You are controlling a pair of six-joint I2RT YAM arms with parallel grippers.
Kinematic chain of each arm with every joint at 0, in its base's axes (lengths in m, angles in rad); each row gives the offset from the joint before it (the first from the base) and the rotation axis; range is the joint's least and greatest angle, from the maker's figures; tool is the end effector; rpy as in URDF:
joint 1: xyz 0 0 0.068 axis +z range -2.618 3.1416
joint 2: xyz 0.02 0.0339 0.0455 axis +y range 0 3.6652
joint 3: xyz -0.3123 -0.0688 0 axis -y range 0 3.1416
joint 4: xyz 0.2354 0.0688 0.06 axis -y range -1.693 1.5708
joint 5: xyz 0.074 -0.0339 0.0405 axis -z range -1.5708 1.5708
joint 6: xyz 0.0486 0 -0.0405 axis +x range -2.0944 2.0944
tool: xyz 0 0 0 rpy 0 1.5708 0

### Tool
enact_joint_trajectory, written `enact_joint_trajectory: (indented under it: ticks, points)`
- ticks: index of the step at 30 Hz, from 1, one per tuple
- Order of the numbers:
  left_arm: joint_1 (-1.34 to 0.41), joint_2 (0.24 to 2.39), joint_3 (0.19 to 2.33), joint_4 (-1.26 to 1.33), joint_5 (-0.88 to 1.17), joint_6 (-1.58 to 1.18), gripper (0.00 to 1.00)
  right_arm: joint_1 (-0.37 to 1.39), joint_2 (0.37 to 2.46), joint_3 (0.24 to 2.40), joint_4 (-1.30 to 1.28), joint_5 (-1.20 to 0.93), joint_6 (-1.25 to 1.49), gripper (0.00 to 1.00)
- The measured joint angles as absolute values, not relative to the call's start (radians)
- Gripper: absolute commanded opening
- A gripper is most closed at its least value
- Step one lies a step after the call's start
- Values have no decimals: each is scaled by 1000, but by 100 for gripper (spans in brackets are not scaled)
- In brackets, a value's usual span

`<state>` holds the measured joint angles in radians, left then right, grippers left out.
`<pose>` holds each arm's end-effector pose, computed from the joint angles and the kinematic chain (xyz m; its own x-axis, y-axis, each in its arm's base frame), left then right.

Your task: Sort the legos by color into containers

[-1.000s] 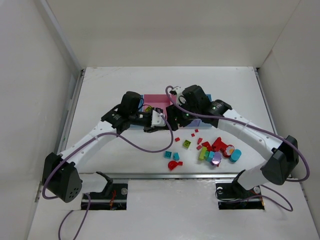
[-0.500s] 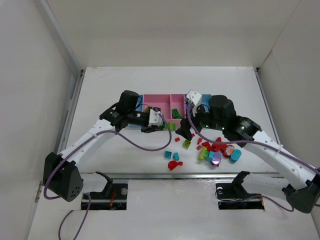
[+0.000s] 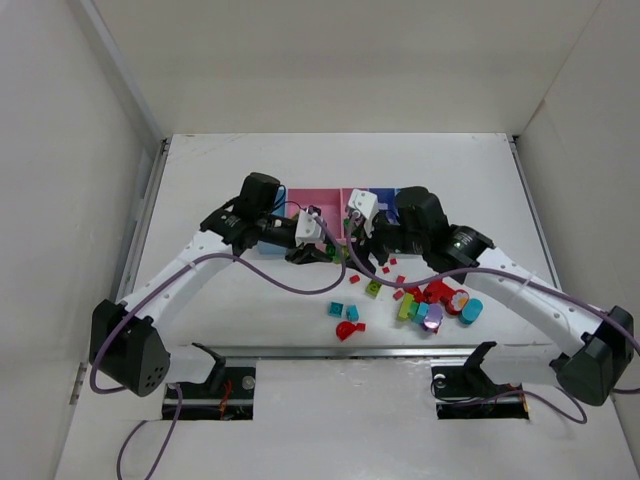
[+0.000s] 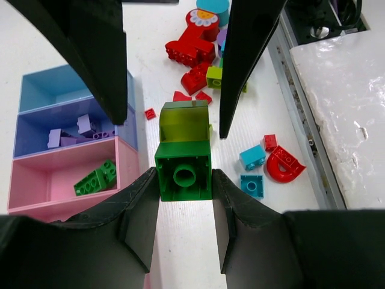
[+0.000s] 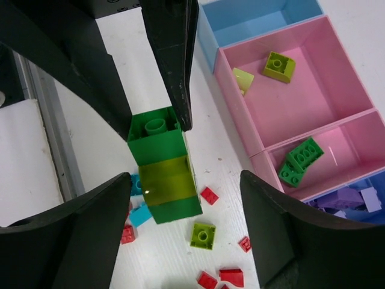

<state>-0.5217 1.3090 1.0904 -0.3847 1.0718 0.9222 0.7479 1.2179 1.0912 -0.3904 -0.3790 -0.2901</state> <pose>0.2059 -0.1676 0.3675 0.3925 0.2143 -0.8944 0.9147 -0.1924 0.3553 0.1760 0.1878 0.3774 -0.0991 -0.4544 -0.8853 -0.9350 0.3469 -0.0734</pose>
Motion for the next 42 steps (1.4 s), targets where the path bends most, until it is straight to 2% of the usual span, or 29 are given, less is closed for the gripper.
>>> enact_joint_trajectory:
  ticks: [2,3,6,7,8,9,10,11,12,18,22,26,30,34,36,37,40,42]
  points:
    - [-522,1310,1096,-390,1081,914,0,748,1233,1094,-381,-389,-297,72]
    - [-522,1310,1098,-392,1085,910,0,748,1241,1096,-380,-393,-300,64]
    - [-521,1311,1110,-393,1086,903,0,748,1266,1101,-377,-407,-303,53]
    - [-519,1311,1113,-393,1085,901,0,749,1272,1103,-377,-413,-304,43]
    - [-517,1311,1114,-390,1082,897,0,750,1278,1103,-377,-419,-306,38]
    - [-513,1312,1116,-395,1084,892,0,750,1281,1104,-380,-424,-310,27]
    - [-508,1312,1116,-399,1089,886,0,750,1283,1105,-379,-426,-311,26]
    - [-500,1314,1116,-398,1095,878,0,751,1284,1105,-376,-425,-311,4]
    - [-494,1316,1117,-398,1099,870,0,751,1284,1105,-376,-425,-311,0]
    - [-459,1339,1128,-356,1129,776,0,752,1280,1084,-371,-361,-307,0]
    - [-421,1359,1127,-208,1131,585,0,748,1261,1012,-366,-293,-274,0]
    - [-448,1406,1141,-63,936,429,0,708,1250,955,-363,-231,-198,0]
    - [-536,1557,1237,-14,698,346,0,640,1211,944,-343,-115,-72,0]
    - [-571,1705,1316,-7,554,253,1,577,1165,944,-316,-25,30,0]
    - [-575,1758,1330,4,499,208,5,560,1155,943,-307,14,62,0]
    - [-575,1776,1331,10,474,189,14,555,1153,943,-305,28,73,0]
    - [-579,1814,1331,19,422,153,27,538,1152,943,-305,53,95,0]
    - [-582,1826,1331,33,407,146,41,526,1152,943,-305,58,101,0]
